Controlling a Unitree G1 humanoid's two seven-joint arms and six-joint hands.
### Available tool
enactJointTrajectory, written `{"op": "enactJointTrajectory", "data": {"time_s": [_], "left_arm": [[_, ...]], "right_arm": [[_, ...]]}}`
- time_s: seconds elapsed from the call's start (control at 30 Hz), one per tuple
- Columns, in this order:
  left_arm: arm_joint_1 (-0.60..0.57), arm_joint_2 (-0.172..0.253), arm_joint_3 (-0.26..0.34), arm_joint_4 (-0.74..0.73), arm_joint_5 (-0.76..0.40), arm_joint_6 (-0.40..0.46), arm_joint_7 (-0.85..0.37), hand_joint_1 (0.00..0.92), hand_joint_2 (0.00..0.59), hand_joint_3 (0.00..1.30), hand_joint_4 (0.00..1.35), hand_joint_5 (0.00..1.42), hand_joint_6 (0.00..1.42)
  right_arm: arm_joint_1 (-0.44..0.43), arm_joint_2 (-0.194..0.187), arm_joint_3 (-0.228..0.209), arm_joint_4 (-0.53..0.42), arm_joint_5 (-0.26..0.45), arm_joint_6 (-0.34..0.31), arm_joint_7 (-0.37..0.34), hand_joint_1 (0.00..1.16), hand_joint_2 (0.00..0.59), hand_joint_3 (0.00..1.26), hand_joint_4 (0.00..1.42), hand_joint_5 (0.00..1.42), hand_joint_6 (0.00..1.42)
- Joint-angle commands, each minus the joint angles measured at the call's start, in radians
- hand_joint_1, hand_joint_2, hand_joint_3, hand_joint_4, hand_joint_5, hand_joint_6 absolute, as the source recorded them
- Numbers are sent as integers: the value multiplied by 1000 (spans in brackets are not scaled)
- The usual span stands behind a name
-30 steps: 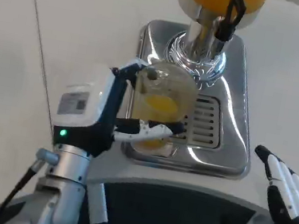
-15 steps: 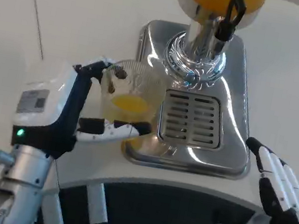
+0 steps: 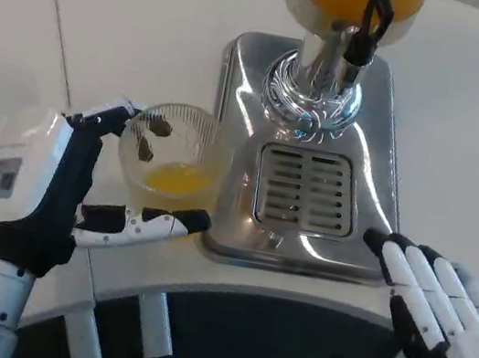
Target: Grasp the cup under the faucet to collect the drink, then remove the cup.
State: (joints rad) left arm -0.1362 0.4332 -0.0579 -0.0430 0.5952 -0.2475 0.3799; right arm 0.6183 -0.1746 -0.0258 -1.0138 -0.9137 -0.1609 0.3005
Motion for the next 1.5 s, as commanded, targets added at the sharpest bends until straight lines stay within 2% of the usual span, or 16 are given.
{"op": "enactJointTrajectory", "data": {"time_s": [0.03,0.27,0.5,0.87,1.27,1.5], "left_arm": [[41,-5,37,-77,-32,-46,-19,653,0,1152,1295,1424,1424],[157,-2,89,-199,-48,-88,-56,652,0,1152,1295,1424,1424],[262,-9,127,-289,-53,-140,-79,647,0,1152,1295,1424,1424],[428,-23,147,-401,-26,-239,-128,645,0,1152,1295,1424,1424],[491,-45,159,-458,5,-312,-154,645,0,1152,1295,1424,1424],[480,-64,163,-457,4,-313,-167,642,0,1150,1295,1424,1424]], "right_arm": [[24,-30,-40,37,5,-35,-25,203,498,4,0,0,0],[67,-58,-81,62,-23,-120,-90,202,499,0,0,0,0],[60,-50,-99,76,-45,-132,-110,194,515,0,0,0,0],[71,-24,-86,73,-71,-167,-149,154,531,0,0,0,0],[94,4,-92,65,-74,-174,-163,138,528,0,0,0,0],[94,19,-53,56,-92,-168,-145,132,528,0,0,0,0]]}}
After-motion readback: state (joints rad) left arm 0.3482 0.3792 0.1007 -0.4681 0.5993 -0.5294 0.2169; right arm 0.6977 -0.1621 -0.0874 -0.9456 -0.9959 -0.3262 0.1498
